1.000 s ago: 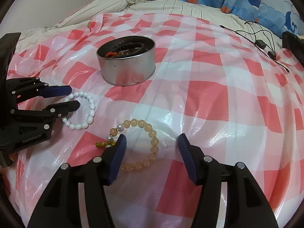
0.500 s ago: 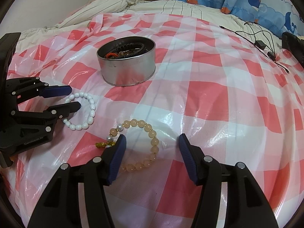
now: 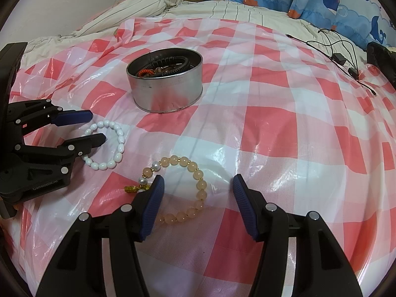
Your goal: Organize jewelry
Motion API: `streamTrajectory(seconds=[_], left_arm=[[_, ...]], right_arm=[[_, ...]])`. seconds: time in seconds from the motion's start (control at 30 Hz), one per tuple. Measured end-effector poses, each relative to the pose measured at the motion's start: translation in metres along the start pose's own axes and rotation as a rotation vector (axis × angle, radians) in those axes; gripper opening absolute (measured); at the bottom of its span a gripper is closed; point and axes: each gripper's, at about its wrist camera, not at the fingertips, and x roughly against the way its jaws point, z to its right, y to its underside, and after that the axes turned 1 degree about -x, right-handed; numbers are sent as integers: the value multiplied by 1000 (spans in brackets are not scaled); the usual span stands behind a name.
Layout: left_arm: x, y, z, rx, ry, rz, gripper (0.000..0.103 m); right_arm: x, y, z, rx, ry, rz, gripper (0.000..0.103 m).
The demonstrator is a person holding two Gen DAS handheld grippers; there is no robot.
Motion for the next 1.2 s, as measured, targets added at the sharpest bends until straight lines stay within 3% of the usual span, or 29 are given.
streamTrajectory(seconds=[0.33, 0.43, 0.47, 0.5, 0.57, 0.8, 1.2], left_arm=[[0, 0, 0, -1, 0, 1, 41], [0, 0, 1, -2, 0, 4, 41], [1, 0, 1, -4, 7, 6, 36], [1, 0, 1, -4, 34, 3, 20], [1, 0, 3, -15, 56, -2, 7], [2, -1, 6, -25, 56, 2, 7], [3, -1, 7, -33, 49, 4, 7]], right_arm=[[0, 0, -5, 23, -12, -2, 51], [0, 1, -8, 36, -15, -2, 33], [0, 1, -8, 36, -18, -3, 19], [1, 1, -8, 35, -26, -3, 8], [3, 1, -8, 33, -30, 5, 8], [13, -2, 0, -39, -118, 51, 8], [18, -5, 2, -50, -137, 76, 8]])
